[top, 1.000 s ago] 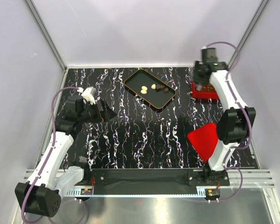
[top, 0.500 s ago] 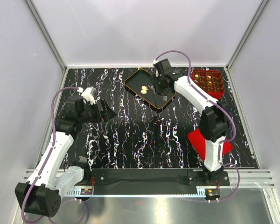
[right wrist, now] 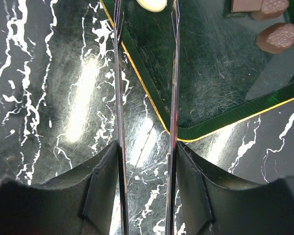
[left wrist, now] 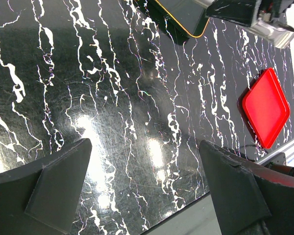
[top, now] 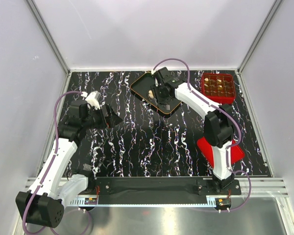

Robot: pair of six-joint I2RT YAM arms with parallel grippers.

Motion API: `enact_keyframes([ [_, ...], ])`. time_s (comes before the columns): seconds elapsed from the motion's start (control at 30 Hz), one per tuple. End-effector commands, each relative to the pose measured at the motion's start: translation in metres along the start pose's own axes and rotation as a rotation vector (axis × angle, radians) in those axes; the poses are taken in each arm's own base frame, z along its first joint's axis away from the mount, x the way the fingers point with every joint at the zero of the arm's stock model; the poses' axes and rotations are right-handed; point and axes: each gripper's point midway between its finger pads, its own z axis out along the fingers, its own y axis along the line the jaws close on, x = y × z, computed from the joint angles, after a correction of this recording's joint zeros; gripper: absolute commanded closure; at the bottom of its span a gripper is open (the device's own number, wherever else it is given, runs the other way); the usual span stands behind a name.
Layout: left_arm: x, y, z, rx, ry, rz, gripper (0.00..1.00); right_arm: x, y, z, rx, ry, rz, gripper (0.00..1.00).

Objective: Pack the chocolate

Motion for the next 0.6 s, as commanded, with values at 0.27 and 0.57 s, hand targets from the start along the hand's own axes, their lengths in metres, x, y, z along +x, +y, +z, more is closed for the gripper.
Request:
enact_keyframes([
  [0.27,-0.013,-0.003,-0.002,0.006,-0.052,0.037,0.01,-0.009,0.008,0.016,0.007,-0.024,-0.019,0.48],
  [0.57,-0.012,-0.002,-0.003,0.004,-0.052,0.038,0.01,-0.011,0.006,0.018,0.023,-0.016,-0.013,0.53],
])
